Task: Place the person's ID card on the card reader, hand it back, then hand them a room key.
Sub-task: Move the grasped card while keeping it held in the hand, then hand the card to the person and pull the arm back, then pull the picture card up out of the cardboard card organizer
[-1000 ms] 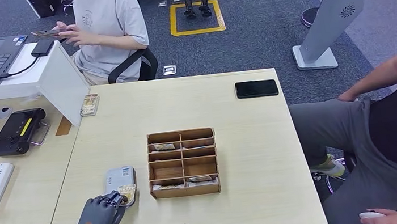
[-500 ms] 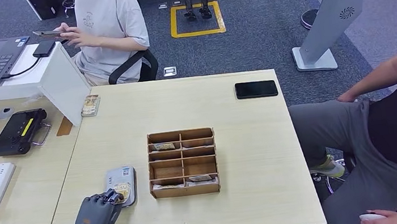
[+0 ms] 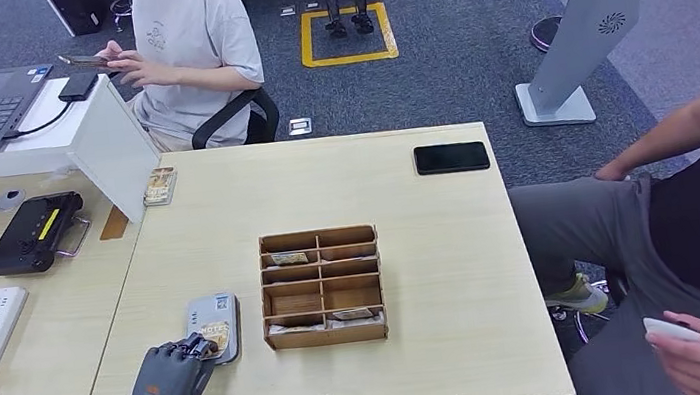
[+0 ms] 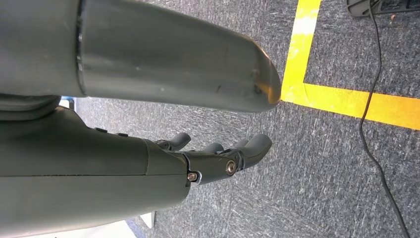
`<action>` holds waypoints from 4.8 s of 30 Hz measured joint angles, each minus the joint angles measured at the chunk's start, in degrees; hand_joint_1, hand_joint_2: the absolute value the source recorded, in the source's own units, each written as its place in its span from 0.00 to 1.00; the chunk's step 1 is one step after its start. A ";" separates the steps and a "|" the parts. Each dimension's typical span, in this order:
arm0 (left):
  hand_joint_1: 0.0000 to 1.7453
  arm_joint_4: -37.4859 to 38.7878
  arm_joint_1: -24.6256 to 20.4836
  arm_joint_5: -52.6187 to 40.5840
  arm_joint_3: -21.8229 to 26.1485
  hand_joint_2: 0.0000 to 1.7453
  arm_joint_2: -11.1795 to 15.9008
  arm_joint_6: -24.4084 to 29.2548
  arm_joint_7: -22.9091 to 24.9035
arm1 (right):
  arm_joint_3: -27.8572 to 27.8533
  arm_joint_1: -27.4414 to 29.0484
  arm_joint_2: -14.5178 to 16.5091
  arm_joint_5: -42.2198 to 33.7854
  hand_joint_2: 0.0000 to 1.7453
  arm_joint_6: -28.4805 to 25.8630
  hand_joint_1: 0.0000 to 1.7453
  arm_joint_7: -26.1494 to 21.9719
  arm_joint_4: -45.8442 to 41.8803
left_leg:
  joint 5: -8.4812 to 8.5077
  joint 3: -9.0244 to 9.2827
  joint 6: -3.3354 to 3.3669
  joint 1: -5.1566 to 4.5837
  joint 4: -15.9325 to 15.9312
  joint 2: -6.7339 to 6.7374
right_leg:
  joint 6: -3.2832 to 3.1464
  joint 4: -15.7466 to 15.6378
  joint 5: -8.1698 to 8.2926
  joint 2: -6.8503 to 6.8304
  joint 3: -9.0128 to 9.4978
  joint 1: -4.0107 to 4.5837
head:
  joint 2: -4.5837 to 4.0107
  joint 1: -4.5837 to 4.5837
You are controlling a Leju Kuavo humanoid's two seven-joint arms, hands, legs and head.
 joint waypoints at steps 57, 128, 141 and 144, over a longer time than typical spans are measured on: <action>1.00 1.96 -45.88 15.10 -9.78 1.00 7.15 -6.85 2.36 | 10.51 -2.41 -2.52 0.00 0.00 -2.17 0.00 -1.01 5.50 | 0.82 -1.30 -0.08 0.20 0.21 0.05 | -0.27 0.03 0.84 0.07 -1.34 0.26 | 0.00 0.03; 0.00 -31.85 -0.13 32.26 -21.17 1.00 15.78 -22.36 -12.01 | 5.88 2.38 3.90 -2.94 0.00 6.34 0.00 -0.81 -8.33 | -0.04 -0.63 0.00 -0.04 -0.02 0.28 | -0.02 -0.01 0.00 0.35 -0.80 -0.04 | 0.00 -0.12; 0.00 -35.57 2.73 31.95 -21.17 1.00 16.67 -23.75 -13.16 | 1.81 3.07 7.08 -0.01 0.00 9.31 0.00 -2.32 -16.55 | -0.01 -0.56 -0.01 -0.01 -0.02 0.24 | -0.03 0.00 0.03 0.33 -0.72 -0.02 | 0.00 -0.13; 0.00 -35.54 2.65 28.94 -21.17 1.00 16.36 -22.56 -11.18 | 1.67 3.08 7.22 0.00 0.00 9.32 0.00 -2.31 -16.81 | -0.01 -0.55 -0.01 -0.01 -0.02 0.24 | -0.03 0.00 0.03 0.33 -0.72 -0.02 | 0.00 -0.13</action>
